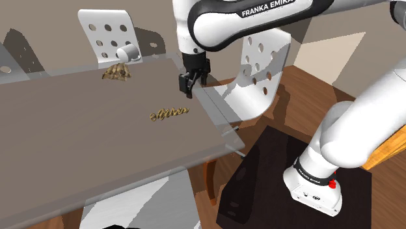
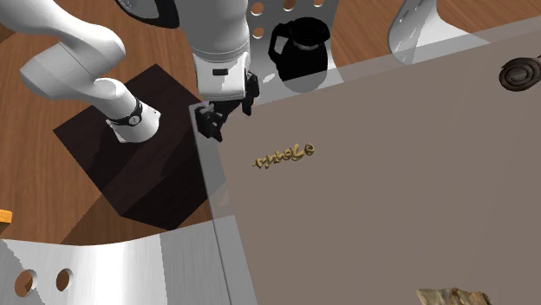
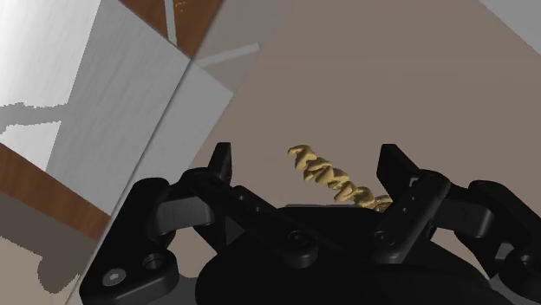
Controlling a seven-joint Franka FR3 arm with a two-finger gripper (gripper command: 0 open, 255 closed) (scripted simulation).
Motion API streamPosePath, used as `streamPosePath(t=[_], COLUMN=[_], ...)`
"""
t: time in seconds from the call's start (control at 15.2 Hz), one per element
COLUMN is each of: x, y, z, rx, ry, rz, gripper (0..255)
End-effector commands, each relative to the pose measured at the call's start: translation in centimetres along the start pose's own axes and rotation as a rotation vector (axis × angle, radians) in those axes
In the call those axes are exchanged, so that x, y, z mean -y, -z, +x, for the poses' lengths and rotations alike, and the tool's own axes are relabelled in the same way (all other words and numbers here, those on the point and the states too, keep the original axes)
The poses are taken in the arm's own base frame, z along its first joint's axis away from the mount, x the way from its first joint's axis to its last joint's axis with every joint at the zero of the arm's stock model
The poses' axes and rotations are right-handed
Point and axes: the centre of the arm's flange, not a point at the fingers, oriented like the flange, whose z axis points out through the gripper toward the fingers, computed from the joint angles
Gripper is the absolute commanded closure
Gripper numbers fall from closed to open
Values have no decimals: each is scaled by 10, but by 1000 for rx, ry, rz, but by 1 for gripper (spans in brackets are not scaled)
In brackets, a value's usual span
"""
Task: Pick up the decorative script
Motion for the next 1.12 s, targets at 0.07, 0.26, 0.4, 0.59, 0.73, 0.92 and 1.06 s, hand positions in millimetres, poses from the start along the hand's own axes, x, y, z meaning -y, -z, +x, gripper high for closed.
streamPosePath(t=[0.07,0.26,0.4,0.59,0.73,0.92,1.06], x=[28,56,74,101,114,116,117], y=[-17,-35,-47,-67,-76,-92,-102], z=[29,57,75,102,114,113,113], rx=[-4,-8,-10,-14,-15,-15,-15], ry=[23,46,62,85,96,96,96], rz=[-38,-77,-102,-141,-159,-159,-159], gripper=[0,0,0,0,0,0,0])
